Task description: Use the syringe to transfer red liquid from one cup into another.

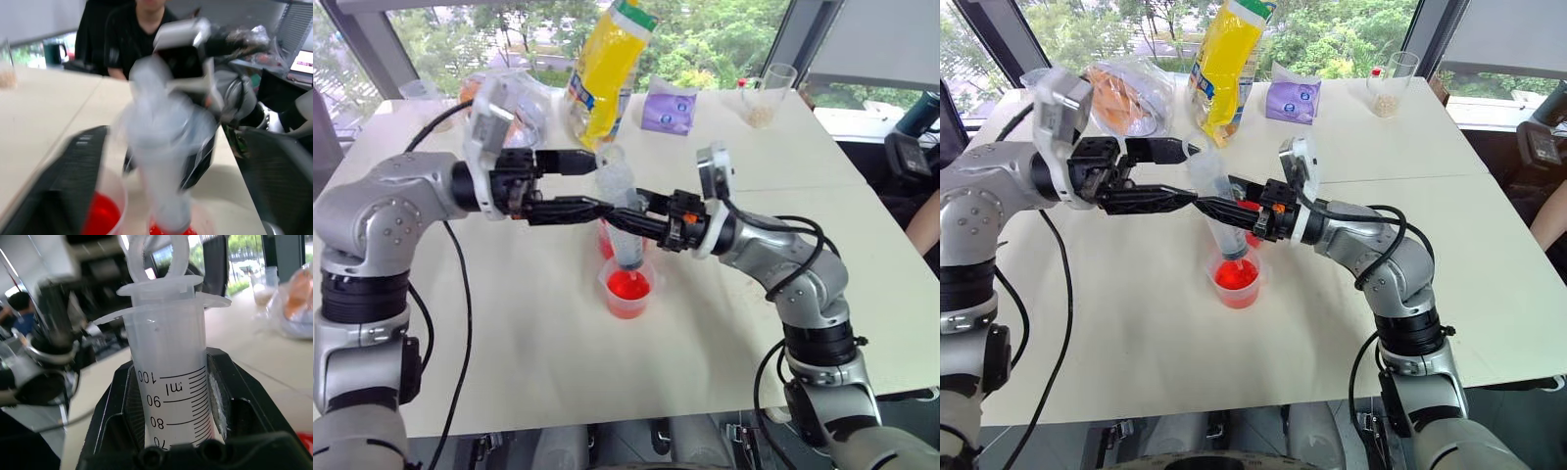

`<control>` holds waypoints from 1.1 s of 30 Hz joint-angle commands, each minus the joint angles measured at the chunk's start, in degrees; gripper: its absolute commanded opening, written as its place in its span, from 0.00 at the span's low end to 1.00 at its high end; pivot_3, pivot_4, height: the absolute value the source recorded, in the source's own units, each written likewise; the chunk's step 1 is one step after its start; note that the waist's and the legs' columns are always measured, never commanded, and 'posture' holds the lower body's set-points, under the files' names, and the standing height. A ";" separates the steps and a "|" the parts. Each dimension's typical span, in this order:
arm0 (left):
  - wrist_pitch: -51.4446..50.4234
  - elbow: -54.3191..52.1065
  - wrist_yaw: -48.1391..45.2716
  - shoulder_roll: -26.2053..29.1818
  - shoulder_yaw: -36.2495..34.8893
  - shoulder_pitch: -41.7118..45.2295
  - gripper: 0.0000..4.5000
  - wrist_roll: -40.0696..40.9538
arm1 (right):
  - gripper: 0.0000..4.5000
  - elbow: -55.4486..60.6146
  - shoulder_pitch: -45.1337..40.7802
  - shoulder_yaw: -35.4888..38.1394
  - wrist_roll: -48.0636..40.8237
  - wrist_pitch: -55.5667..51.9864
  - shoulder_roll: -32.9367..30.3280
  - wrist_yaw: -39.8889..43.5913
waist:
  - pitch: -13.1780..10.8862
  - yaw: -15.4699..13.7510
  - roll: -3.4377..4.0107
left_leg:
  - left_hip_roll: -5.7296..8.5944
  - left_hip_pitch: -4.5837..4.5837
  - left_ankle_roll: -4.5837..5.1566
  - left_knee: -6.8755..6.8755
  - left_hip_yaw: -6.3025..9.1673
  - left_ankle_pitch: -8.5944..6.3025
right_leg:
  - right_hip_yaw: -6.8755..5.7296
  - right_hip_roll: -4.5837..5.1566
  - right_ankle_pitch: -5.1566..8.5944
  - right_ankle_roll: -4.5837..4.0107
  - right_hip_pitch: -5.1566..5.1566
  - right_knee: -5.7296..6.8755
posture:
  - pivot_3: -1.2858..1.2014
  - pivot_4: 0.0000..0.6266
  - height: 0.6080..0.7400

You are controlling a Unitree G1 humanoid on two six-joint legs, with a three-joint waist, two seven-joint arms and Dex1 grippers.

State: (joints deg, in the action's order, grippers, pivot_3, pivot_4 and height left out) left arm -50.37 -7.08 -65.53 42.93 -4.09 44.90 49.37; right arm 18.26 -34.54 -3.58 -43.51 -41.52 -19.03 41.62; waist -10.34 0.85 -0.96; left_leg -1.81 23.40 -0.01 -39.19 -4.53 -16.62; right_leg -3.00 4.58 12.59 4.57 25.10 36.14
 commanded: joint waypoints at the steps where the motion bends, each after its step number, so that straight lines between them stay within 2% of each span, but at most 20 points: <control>1: 0.36 0.17 -0.70 3.07 -4.09 0.29 1.00 0.60 | 0.31 1.70 -0.51 1.40 -1.35 0.13 0.37 -0.47 | 0.00 0.06 0.00 | 0.00 0.00 0.00 0.00 0.00 0.00 | 0.00 0.00 0.00 0.00 0.00 0.00 | 0.52 0.24 1.00; 7: 0.58 -0.13 -0.64 5.95 -6.81 -1.79 1.00 0.49 | 0.31 1.27 -0.95 1.77 -1.64 0.01 0.02 -0.76 | 0.00 -0.14 0.00 | -0.01 0.00 0.00 0.01 -0.01 0.00 | 0.00 0.03 0.00 0.00 0.01 -0.01 | 0.52 0.24 1.00; 11: 0.80 -1.91 0.45 6.05 -7.96 -4.47 1.00 0.63 | 0.31 0.23 -6.14 6.48 -6.15 -3.46 -0.21 -4.43 | -0.01 -0.11 0.01 | -0.01 0.01 0.00 0.00 -0.02 0.00 | 0.01 0.05 0.00 0.00 0.00 0.00 | 0.52 0.24 1.00; 17: 1.87 -4.59 1.60 5.05 -7.42 -7.39 1.00 0.27 | 0.31 -7.48 -16.67 12.54 -8.10 -15.59 -6.19 -14.03 | 0.00 -0.21 0.00 | -0.03 0.01 0.00 0.00 0.00 0.00 | 0.00 0.05 0.00 -0.01 0.01 -0.01 | 0.52 0.24 1.00; 20: 2.26 -6.66 2.31 4.39 -7.55 -9.53 1.00 0.87 | 0.31 -17.18 -22.07 14.12 -6.24 -28.51 -12.04 -19.90 | -0.01 -0.11 0.01 | -0.02 0.02 0.03 0.01 -0.06 -0.02 | 0.05 0.11 0.00 -0.01 0.02 -0.02 | 0.52 0.24 1.00; 26: 3.06 -8.37 3.74 3.43 -7.30 -11.34 1.00 0.45 | 0.31 -26.00 -21.07 10.44 0.31 -37.44 -16.95 -22.69 | -0.01 0.06 0.00 | 0.01 0.07 0.08 0.05 -0.08 -0.04 | 0.06 0.07 0.01 -0.02 0.09 -0.06 | 0.52 0.24 1.00; 33: 2.04 -9.98 6.20 2.64 -8.51 -12.30 1.00 2.65 | 0.31 -34.04 -16.13 3.86 11.17 -36.22 -18.47 -23.47 | -0.02 -0.03 0.02 | 0.02 0.10 0.08 0.05 -0.10 -0.04 | 0.08 0.06 0.00 -0.01 0.12 -0.06 | 0.52 0.24 1.00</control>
State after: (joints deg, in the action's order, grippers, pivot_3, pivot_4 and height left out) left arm -48.41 -14.89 -59.86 45.55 -10.44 31.92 50.27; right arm -16.34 -49.51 0.45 -34.41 -78.94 -36.55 17.97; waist -10.36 0.82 -0.94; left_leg -1.79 23.50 0.06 -39.15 -4.64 -16.66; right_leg -2.90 4.64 12.59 4.56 25.23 36.08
